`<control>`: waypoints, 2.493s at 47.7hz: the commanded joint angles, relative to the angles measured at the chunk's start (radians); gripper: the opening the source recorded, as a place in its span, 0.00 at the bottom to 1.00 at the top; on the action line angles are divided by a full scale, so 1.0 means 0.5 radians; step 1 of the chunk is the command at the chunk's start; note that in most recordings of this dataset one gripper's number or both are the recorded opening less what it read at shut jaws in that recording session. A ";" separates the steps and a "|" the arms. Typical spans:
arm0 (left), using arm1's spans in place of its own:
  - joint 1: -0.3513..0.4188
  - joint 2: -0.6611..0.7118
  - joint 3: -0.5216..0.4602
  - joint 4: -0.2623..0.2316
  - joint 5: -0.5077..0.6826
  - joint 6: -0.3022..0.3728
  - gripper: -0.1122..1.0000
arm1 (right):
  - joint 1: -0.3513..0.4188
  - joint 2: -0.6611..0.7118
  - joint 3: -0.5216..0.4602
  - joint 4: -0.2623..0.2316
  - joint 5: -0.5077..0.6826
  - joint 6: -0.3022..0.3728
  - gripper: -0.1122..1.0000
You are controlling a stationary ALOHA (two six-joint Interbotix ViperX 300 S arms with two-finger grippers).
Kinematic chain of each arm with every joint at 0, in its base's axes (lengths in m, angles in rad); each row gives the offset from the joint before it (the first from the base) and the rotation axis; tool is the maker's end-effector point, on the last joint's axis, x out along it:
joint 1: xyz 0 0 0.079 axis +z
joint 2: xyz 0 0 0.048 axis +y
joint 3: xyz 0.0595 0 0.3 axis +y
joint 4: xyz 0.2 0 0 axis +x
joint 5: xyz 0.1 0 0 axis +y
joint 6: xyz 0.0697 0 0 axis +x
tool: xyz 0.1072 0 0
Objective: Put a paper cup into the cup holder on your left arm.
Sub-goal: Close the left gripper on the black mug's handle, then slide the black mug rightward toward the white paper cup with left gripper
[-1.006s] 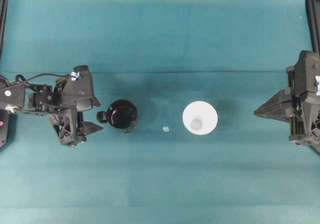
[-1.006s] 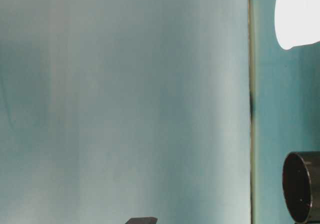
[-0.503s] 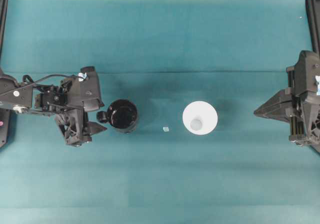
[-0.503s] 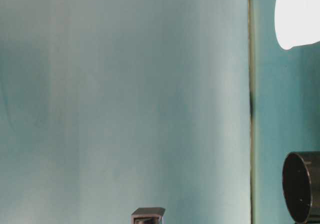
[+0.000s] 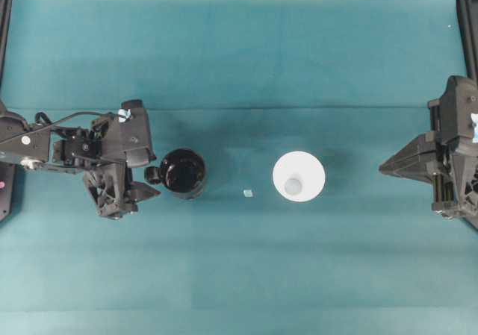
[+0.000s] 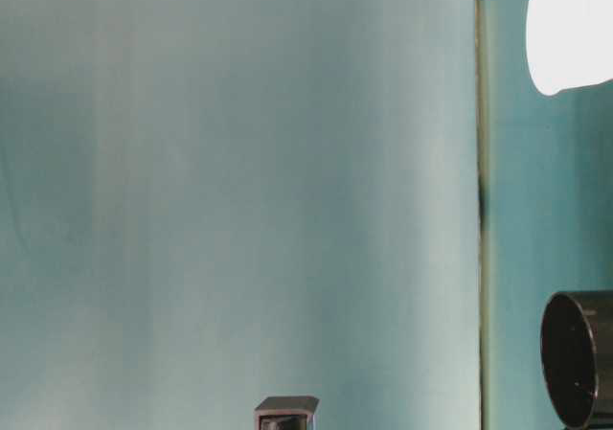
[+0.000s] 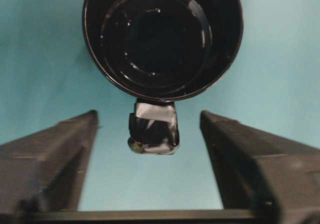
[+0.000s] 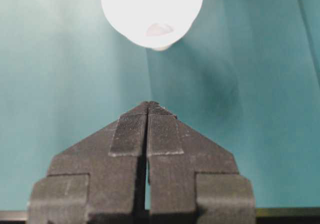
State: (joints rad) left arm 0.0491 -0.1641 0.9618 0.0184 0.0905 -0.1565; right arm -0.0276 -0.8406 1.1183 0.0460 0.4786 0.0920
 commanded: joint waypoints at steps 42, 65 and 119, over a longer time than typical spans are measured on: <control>-0.006 0.034 -0.279 0.003 -0.052 0.199 0.37 | -0.006 0.009 -0.052 0.000 0.025 0.012 0.08; 0.003 0.270 -0.509 0.006 -0.058 0.202 0.37 | -0.028 0.009 -0.052 -0.006 0.025 0.009 0.08; 0.021 0.457 -0.620 0.006 -0.144 0.261 0.37 | -0.034 0.006 -0.046 -0.031 0.025 0.009 0.08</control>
State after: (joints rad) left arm 0.0614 0.0644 0.6703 0.0184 0.0291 -0.0215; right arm -0.0430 -0.8406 1.1198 0.0322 0.4955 0.0920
